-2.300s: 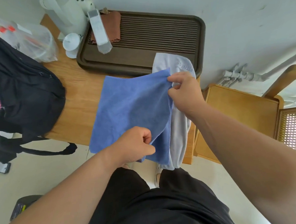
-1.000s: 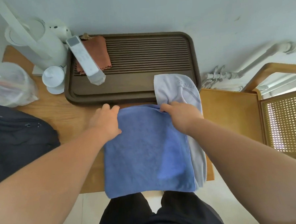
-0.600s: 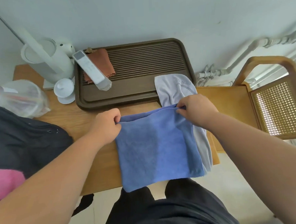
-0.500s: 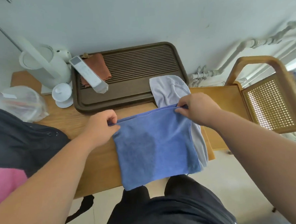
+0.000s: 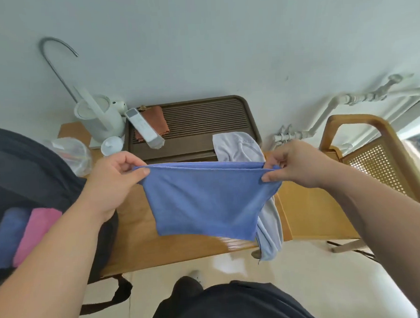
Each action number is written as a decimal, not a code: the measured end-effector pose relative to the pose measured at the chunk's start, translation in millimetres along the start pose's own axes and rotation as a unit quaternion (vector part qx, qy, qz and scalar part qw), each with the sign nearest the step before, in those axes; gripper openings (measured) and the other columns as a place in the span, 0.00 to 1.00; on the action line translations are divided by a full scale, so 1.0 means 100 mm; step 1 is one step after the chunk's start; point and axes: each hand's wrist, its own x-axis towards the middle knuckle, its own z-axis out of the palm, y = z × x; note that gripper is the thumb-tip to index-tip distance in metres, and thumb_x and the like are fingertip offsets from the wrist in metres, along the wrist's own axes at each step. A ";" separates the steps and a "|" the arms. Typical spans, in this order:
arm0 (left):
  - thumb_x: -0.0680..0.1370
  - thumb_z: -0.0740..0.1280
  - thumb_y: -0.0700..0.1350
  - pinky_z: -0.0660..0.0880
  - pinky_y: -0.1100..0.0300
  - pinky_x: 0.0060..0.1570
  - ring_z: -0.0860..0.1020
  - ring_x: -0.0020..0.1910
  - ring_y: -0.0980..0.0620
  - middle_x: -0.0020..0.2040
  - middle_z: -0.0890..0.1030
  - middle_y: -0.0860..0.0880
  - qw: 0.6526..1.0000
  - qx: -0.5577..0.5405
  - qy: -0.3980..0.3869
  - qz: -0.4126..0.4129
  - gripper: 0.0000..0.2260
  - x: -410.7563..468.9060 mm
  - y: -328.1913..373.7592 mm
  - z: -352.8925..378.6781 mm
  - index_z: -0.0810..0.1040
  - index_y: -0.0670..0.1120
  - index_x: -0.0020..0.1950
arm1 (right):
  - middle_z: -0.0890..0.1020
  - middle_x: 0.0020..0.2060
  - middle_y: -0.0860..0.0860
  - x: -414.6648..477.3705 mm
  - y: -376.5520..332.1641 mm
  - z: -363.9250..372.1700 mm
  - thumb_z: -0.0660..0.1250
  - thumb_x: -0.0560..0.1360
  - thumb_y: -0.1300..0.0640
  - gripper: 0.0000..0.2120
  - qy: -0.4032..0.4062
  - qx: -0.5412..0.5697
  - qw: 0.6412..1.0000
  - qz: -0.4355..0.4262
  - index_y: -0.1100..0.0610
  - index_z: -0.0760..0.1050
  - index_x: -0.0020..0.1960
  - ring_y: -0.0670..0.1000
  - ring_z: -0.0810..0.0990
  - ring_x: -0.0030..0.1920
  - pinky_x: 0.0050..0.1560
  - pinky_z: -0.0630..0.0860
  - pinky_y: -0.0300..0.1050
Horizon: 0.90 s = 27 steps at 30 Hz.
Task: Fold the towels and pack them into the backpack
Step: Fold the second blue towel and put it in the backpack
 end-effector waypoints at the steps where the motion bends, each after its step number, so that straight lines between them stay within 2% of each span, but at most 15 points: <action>1: 0.76 0.70 0.32 0.77 0.62 0.41 0.80 0.37 0.55 0.35 0.83 0.50 0.999 -0.036 0.015 -0.003 0.10 -0.05 0.06 -0.01 0.81 0.47 0.42 | 0.81 0.32 0.52 -0.03 -0.01 -0.06 0.80 0.67 0.53 0.05 -0.009 0.031 0.999 -0.012 0.48 0.84 0.37 0.50 0.75 0.33 0.37 0.73 0.42; 3: 0.78 0.68 0.32 0.76 0.62 0.42 0.79 0.37 0.56 0.35 0.82 0.53 0.995 -0.091 0.049 -0.005 0.11 -0.16 0.17 -0.01 0.80 0.48 0.42 | 0.83 0.39 0.61 -0.08 -0.02 -0.16 0.79 0.70 0.55 0.04 -0.021 0.105 0.994 -0.032 0.48 0.85 0.39 0.54 0.76 0.37 0.44 0.76 0.52; 6: 0.79 0.67 0.33 0.76 0.59 0.46 0.79 0.38 0.57 0.36 0.83 0.54 0.988 -0.122 0.093 0.010 0.09 -0.29 0.31 -0.03 0.80 0.47 0.46 | 0.82 0.41 0.64 -0.11 -0.04 -0.27 0.78 0.72 0.57 0.04 -0.034 0.154 0.985 -0.066 0.49 0.86 0.43 0.52 0.76 0.40 0.45 0.72 0.51; 8: 0.79 0.68 0.34 0.78 0.57 0.48 0.80 0.39 0.57 0.38 0.84 0.53 0.985 -0.111 0.132 0.028 0.08 -0.38 0.37 -0.04 0.81 0.46 0.47 | 0.82 0.37 0.61 -0.13 -0.05 -0.28 0.78 0.71 0.56 0.02 -0.020 0.139 0.987 -0.079 0.52 0.86 0.40 0.50 0.74 0.37 0.42 0.70 0.47; 12: 0.79 0.69 0.35 0.79 0.55 0.50 0.81 0.41 0.55 0.39 0.83 0.51 0.977 -0.105 0.179 0.052 0.06 -0.55 0.47 -0.04 0.82 0.46 0.47 | 0.74 0.25 0.44 -0.16 -0.15 -0.27 0.75 0.74 0.52 0.14 0.054 0.064 0.989 -0.122 0.55 0.77 0.33 0.43 0.68 0.28 0.31 0.65 0.35; 14: 0.79 0.68 0.35 0.79 0.53 0.50 0.80 0.42 0.52 0.38 0.83 0.51 0.973 -0.125 0.186 0.058 0.07 -0.60 0.50 -0.04 0.80 0.46 0.45 | 0.70 0.23 0.42 -0.17 -0.17 -0.28 0.74 0.75 0.51 0.18 0.087 0.068 0.984 -0.143 0.56 0.73 0.31 0.44 0.67 0.27 0.29 0.63 0.33; 17: 0.79 0.68 0.34 0.76 0.53 0.45 0.79 0.39 0.51 0.36 0.82 0.50 0.969 -0.148 0.186 0.065 0.09 -0.67 0.55 -0.07 0.78 0.46 0.43 | 0.72 0.25 0.44 -0.22 -0.19 -0.35 0.77 0.72 0.53 0.15 0.084 0.123 0.978 -0.146 0.58 0.75 0.34 0.44 0.67 0.29 0.32 0.65 0.36; 19: 0.78 0.68 0.32 0.74 0.55 0.42 0.78 0.37 0.50 0.35 0.80 0.48 0.969 -0.164 0.171 0.069 0.12 -0.74 0.58 -0.12 0.77 0.47 0.39 | 0.76 0.29 0.50 -0.29 -0.21 -0.41 0.78 0.70 0.57 0.08 0.039 0.176 0.975 -0.131 0.56 0.80 0.42 0.47 0.71 0.33 0.38 0.69 0.41; 21: 0.77 0.68 0.30 0.73 0.58 0.38 0.76 0.35 0.51 0.32 0.77 0.47 0.976 -0.159 0.134 0.070 0.17 -0.83 0.59 -0.19 0.77 0.49 0.35 | 0.77 0.32 0.53 -0.36 -0.18 -0.50 0.79 0.70 0.57 0.11 -0.040 0.205 0.972 -0.112 0.55 0.83 0.51 0.48 0.74 0.35 0.42 0.72 0.42; 23: 0.75 0.68 0.28 0.73 0.62 0.34 0.77 0.32 0.52 0.31 0.78 0.47 0.984 -0.160 0.065 0.054 0.17 -0.96 0.60 -0.29 0.75 0.48 0.33 | 0.79 0.33 0.57 -0.41 -0.14 -0.55 0.80 0.67 0.53 0.14 -0.148 0.208 0.962 -0.096 0.58 0.84 0.49 0.50 0.76 0.36 0.39 0.74 0.42; 25: 0.73 0.69 0.27 0.74 0.62 0.33 0.78 0.31 0.51 0.33 0.79 0.46 0.983 -0.182 -0.018 0.015 0.15 -1.06 0.59 -0.39 0.74 0.46 0.34 | 0.80 0.33 0.59 -0.46 -0.14 -0.55 0.77 0.68 0.55 0.11 -0.254 0.201 0.943 -0.076 0.62 0.83 0.42 0.52 0.78 0.34 0.36 0.76 0.41; 27: 0.71 0.71 0.31 0.74 0.61 0.31 0.78 0.31 0.50 0.34 0.79 0.43 0.985 -0.164 -0.041 -0.024 0.12 -1.10 0.54 -0.43 0.75 0.46 0.35 | 0.80 0.34 0.58 -0.44 -0.15 -0.44 0.74 0.70 0.58 0.09 -0.302 0.197 0.931 -0.051 0.65 0.82 0.43 0.52 0.79 0.34 0.36 0.78 0.42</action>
